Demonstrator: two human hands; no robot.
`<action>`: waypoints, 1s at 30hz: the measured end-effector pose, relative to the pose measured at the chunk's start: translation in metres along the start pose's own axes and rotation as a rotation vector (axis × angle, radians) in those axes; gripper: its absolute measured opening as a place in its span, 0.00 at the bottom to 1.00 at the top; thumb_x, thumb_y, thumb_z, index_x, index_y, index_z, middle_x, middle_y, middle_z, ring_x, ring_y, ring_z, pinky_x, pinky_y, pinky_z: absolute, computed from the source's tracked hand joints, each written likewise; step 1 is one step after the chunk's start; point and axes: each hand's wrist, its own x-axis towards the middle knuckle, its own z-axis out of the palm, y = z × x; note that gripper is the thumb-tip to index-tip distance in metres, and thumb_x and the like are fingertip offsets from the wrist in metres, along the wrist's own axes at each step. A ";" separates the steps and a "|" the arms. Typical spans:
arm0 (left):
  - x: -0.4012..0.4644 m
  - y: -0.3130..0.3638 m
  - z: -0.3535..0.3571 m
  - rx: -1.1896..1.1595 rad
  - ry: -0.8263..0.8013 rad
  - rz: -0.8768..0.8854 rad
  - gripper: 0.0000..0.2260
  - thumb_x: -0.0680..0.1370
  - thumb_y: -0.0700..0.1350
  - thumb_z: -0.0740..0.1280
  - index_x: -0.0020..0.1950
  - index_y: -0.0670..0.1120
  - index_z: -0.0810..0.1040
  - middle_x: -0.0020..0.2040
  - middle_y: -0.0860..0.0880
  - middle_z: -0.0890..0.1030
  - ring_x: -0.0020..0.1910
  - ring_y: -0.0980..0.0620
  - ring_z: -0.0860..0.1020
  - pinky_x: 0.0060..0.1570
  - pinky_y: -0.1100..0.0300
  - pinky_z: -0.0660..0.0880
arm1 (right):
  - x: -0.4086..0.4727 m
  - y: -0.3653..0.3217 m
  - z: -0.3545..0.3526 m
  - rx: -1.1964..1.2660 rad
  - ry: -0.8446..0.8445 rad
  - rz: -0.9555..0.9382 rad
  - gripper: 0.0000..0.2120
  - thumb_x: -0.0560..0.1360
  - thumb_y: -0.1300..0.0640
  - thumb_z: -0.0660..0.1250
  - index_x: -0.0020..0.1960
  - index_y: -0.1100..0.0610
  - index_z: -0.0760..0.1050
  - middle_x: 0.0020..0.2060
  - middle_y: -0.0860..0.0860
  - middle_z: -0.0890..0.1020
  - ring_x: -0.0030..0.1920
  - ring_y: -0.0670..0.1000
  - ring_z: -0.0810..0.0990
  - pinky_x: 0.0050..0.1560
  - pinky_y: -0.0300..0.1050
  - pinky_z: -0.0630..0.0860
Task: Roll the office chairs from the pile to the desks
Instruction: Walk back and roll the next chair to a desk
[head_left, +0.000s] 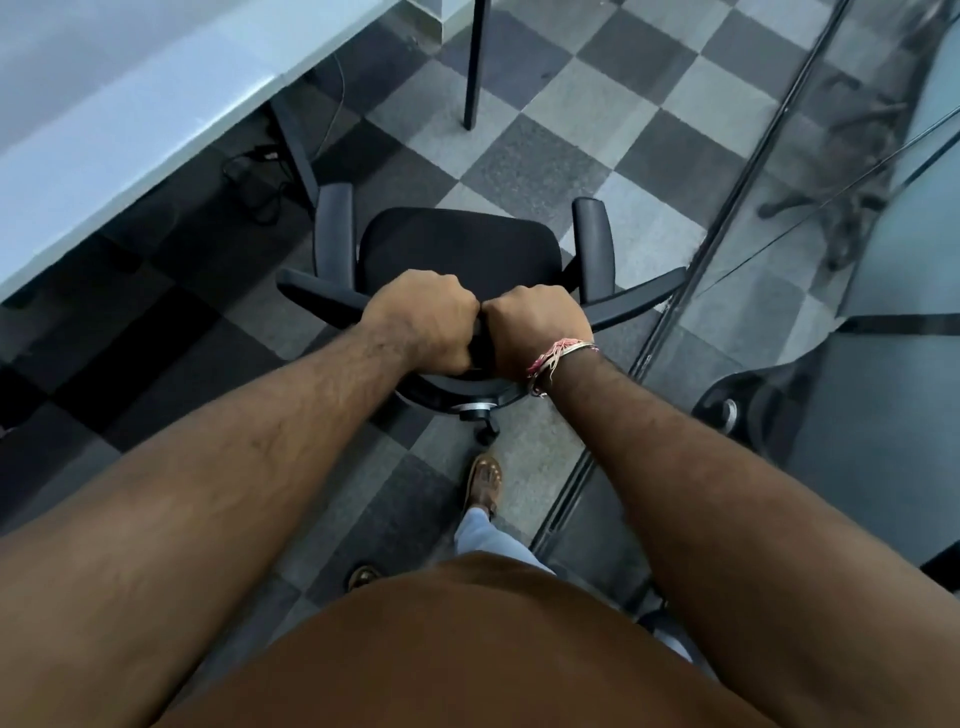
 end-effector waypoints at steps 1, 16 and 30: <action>0.011 -0.003 -0.003 0.008 -0.005 0.007 0.13 0.73 0.58 0.65 0.35 0.51 0.76 0.31 0.54 0.74 0.31 0.49 0.75 0.35 0.55 0.78 | 0.006 0.008 0.001 0.006 0.011 0.008 0.10 0.74 0.45 0.62 0.37 0.49 0.72 0.36 0.50 0.81 0.30 0.56 0.70 0.34 0.45 0.67; 0.207 -0.067 -0.034 -0.017 -0.008 -0.106 0.09 0.74 0.58 0.65 0.39 0.54 0.75 0.36 0.53 0.80 0.34 0.50 0.78 0.37 0.54 0.77 | 0.158 0.145 0.004 0.046 0.035 0.023 0.10 0.74 0.47 0.62 0.39 0.51 0.76 0.34 0.49 0.81 0.33 0.56 0.80 0.33 0.45 0.68; 0.355 -0.181 -0.062 -0.054 0.044 -0.160 0.10 0.72 0.57 0.64 0.41 0.52 0.78 0.35 0.53 0.80 0.35 0.48 0.81 0.37 0.54 0.79 | 0.343 0.235 -0.015 -0.028 0.010 -0.064 0.09 0.73 0.45 0.62 0.40 0.49 0.73 0.37 0.49 0.82 0.35 0.57 0.80 0.33 0.46 0.68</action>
